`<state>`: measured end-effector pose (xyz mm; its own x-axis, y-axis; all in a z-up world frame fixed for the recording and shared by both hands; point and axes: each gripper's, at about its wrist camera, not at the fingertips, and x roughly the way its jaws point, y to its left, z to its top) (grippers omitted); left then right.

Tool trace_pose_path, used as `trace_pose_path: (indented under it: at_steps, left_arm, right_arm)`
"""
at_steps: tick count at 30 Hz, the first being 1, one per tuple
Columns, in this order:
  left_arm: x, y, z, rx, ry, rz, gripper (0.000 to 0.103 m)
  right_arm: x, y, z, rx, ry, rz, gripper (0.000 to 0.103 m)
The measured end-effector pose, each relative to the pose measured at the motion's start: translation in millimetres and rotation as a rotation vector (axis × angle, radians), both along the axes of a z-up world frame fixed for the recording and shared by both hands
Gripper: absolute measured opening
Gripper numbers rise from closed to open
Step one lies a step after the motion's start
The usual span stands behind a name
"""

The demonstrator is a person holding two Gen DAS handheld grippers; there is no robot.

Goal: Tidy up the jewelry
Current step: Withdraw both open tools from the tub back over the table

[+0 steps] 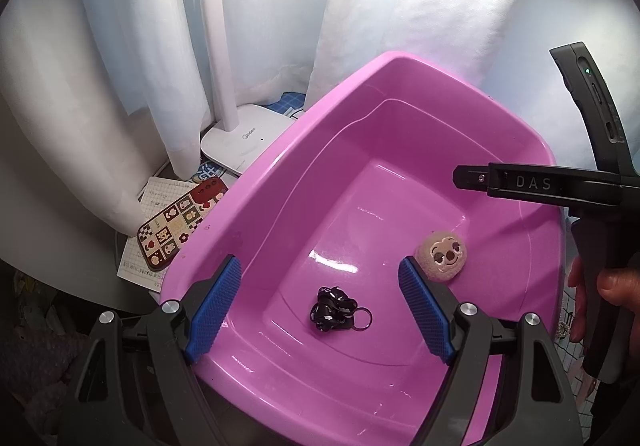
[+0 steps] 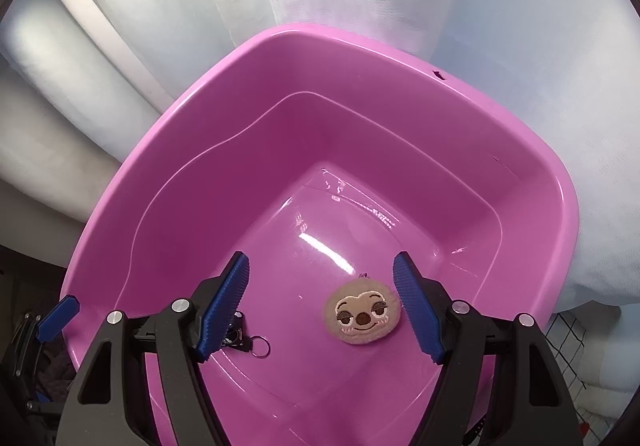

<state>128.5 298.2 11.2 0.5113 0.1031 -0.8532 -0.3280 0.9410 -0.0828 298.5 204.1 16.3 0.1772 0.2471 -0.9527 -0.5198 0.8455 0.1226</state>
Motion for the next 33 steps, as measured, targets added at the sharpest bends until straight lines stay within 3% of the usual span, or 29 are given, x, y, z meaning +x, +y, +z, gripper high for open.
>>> trace_pose_path:
  at_steps: [16, 21, 24, 27, 33]
  left_arm:
    - [-25.7, -3.5, 7.8, -0.005, -0.065, -0.019, 0.086]
    - [-34.5, -23.0, 17.8, 0.026, -0.112, -0.083, 0.093]
    - [-38.1, -42.0, 24.0, 0.026, -0.143, -0.151, 0.094]
    - [-41.3, -64.5, 31.1, 0.025, -0.164, -0.225, 0.094]
    - [-54.4, -106.9, 47.5, 0.018, -0.238, -0.324, 0.096]
  right_arm:
    - [-68.2, -47.0, 26.7, 0.151, -0.096, -0.124, 0.071]
    - [-101.1, -77.7, 36.9, 0.22, -0.16, -0.183, 0.071]
    - [-123.7, -99.3, 47.3, 0.206, -0.22, -0.232, 0.073]
    - [-148.6, -133.7, 62.4, 0.247, -0.251, -0.281, 0.073]
    - [-194.0, -213.4, 86.4, 0.236, -0.319, -0.395, 0.073]
